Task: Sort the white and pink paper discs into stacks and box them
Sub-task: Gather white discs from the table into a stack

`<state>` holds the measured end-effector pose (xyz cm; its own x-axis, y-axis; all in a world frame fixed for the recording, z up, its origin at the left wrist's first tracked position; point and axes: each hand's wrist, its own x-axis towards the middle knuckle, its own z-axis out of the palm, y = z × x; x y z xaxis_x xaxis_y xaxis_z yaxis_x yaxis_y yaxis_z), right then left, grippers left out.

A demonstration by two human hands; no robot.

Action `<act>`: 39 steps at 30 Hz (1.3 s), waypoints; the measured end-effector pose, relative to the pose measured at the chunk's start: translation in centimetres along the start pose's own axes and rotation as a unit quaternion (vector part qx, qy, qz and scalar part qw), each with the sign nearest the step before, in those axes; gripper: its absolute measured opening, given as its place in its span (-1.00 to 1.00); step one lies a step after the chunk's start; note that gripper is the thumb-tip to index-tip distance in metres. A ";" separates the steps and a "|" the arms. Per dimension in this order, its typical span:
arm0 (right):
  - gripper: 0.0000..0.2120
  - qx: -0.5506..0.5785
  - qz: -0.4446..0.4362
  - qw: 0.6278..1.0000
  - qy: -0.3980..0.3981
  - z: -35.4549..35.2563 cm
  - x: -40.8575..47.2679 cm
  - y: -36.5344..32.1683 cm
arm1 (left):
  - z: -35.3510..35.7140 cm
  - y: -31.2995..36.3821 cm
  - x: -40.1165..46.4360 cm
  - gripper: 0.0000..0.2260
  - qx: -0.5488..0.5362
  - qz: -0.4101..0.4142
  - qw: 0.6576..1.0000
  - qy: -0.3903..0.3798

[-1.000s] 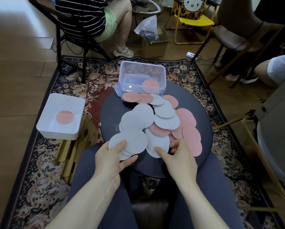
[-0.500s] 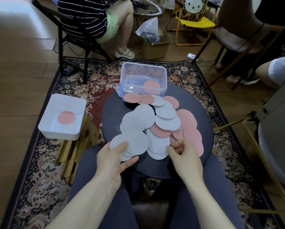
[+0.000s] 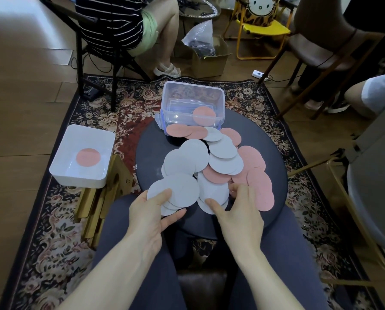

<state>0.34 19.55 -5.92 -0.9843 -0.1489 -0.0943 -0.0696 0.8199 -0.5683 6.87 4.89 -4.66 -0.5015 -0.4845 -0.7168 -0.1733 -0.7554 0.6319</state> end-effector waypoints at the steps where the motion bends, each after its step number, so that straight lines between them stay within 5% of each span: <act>1: -0.56 0.012 0.005 1.000 -0.002 0.1 0.0 0.0 | 0.0 0.0 0.0 -0.87 0.001 0.000 1.000 -0.001; 9: -0.79 0.181 0.112 0.976 -0.053 -0.7 1.5 0.8 | 0.1 0.1 -0.1 -0.89 0.003 -0.003 1.000 -0.002; 15: -0.85 0.354 0.217 0.902 -0.118 -2.4 2.2 1.6 | 0.1 0.1 -0.1 -0.82 0.003 -0.009 1.000 0.001; 21: -0.76 0.477 0.179 0.853 -0.113 -3.2 1.8 2.6 | 0.2 -0.1 -0.2 -0.86 0.010 -0.013 1.000 -0.016; 29: -0.68 0.398 -0.027 0.917 -0.032 -2.9 0.3 1.8 | 0.4 -0.6 -0.9 -0.81 0.039 -0.036 0.996 -0.068; 39: -0.56 0.386 -0.057 0.920 -0.030 -2.5 0.0 1.7 | 0.6 -0.4 -1.3 -0.81 0.055 -0.031 0.990 -0.124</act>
<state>-0.16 22.30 -4.80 -0.9656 -0.2583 -0.0299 -0.0130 0.1629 -0.9866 7.08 6.05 -3.82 -0.6777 -0.3049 -0.6692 -0.2942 -0.7216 0.6267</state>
